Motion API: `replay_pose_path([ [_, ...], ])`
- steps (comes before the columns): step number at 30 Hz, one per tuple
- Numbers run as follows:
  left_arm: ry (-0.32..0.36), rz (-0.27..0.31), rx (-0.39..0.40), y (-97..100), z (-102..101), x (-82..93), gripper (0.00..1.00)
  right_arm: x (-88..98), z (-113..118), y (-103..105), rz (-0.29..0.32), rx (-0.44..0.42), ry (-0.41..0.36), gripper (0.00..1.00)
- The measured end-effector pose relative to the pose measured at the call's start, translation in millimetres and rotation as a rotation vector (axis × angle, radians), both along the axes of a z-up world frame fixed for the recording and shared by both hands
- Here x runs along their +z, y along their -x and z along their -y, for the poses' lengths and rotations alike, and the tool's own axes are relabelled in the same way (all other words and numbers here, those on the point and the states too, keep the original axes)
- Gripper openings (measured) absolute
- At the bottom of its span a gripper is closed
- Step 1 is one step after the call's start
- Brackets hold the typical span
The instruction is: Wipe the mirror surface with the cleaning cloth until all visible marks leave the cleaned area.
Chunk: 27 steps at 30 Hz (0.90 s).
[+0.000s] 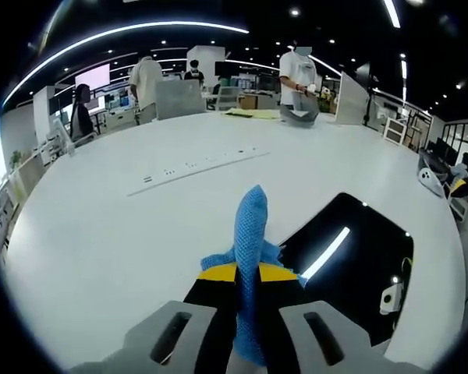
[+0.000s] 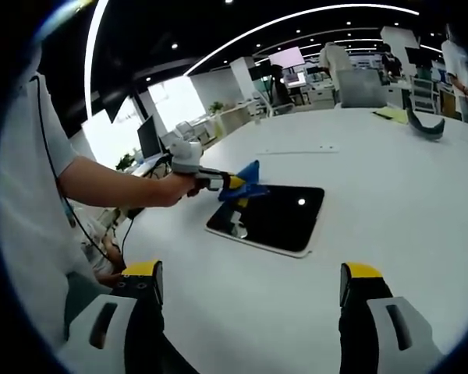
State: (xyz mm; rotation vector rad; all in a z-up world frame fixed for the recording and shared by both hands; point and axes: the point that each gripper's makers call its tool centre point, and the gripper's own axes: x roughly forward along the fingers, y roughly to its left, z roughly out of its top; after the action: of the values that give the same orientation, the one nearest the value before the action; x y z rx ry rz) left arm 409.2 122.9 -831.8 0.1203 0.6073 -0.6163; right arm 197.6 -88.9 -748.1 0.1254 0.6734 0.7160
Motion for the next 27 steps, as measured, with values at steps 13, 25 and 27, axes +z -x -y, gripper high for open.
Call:
replay_pose_path([
  [13,0.001,-0.003,-0.017,2.1,11,0.2,0.05,1.4,3,-1,0.003,-0.007,-0.004,0.94],
  [25,0.007,-0.005,-0.022,2.1,19,0.3,0.05,3.2,5,-3,0.009,-0.01,-0.008,0.94],
  [27,0.008,-0.007,-0.026,2.5,21,0.2,0.05,3.1,5,-3,0.008,-0.01,-0.008,0.94],
])
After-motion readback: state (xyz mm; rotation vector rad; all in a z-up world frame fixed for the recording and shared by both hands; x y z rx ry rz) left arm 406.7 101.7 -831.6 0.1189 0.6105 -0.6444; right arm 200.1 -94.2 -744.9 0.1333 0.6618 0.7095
